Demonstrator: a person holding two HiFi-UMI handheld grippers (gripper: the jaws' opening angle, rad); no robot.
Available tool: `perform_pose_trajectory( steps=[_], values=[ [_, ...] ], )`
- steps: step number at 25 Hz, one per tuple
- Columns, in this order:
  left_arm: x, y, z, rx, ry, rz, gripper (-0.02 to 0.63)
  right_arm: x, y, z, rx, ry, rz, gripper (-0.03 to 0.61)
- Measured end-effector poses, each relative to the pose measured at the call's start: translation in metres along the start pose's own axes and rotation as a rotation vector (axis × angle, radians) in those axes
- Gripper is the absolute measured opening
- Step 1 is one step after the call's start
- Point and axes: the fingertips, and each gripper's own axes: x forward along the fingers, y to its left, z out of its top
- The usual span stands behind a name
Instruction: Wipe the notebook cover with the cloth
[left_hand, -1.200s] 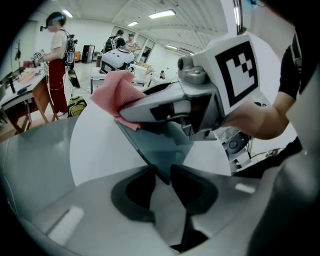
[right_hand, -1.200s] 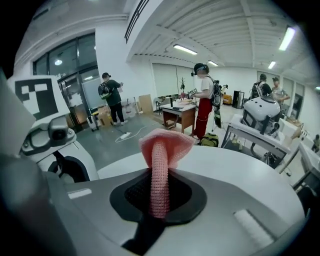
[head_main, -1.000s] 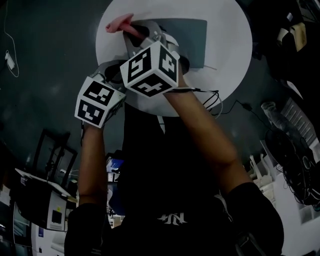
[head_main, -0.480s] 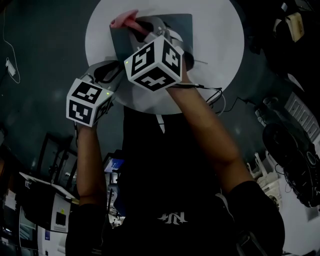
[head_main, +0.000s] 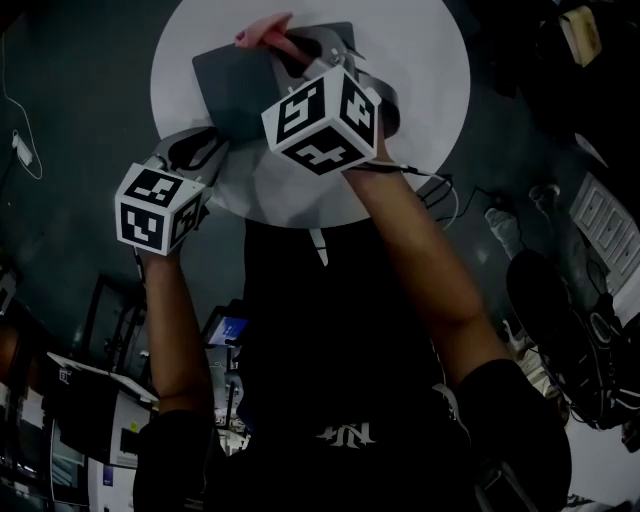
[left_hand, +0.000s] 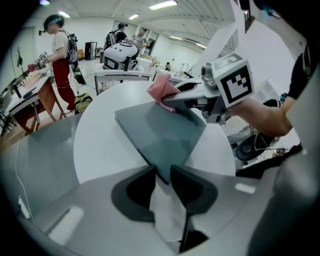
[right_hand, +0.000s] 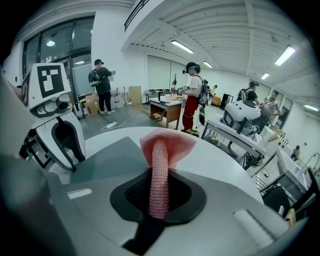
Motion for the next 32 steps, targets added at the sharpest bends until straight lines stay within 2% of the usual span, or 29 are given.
perform_pose_trajectory(
  steps=[15,19,23,25,27,30,32],
  values=[
    [-0.007,0.005,-0.011,0.009,0.031,0.013,0.098,-0.022,-0.038,-0.030,0.055,0.030,-0.093,0.029],
    [0.017,-0.006,0.004,-0.001,0.026,-0.003,0.100,-0.024,-0.066,-0.055,0.060,0.059,-0.114,0.029],
    [0.008,-0.008,0.003,0.002,0.002,-0.009,0.100,-0.040,-0.084,-0.061,0.106,0.102,-0.202,0.028],
    [0.001,-0.008,-0.002,0.010,-0.011,-0.010,0.098,-0.052,-0.081,-0.052,0.127,0.079,-0.230,0.028],
    [0.001,-0.010,-0.003,0.013,-0.016,-0.010,0.098,-0.056,-0.065,-0.036,0.140,0.019,-0.198,0.029],
    [0.002,-0.012,-0.001,0.024,-0.020,-0.009,0.098,-0.048,-0.018,-0.001,0.178,-0.075,-0.061,0.029],
    [0.000,-0.015,-0.001,0.032,-0.023,-0.013,0.098,-0.040,0.015,0.019,0.189,-0.099,0.023,0.029]
  ],
)
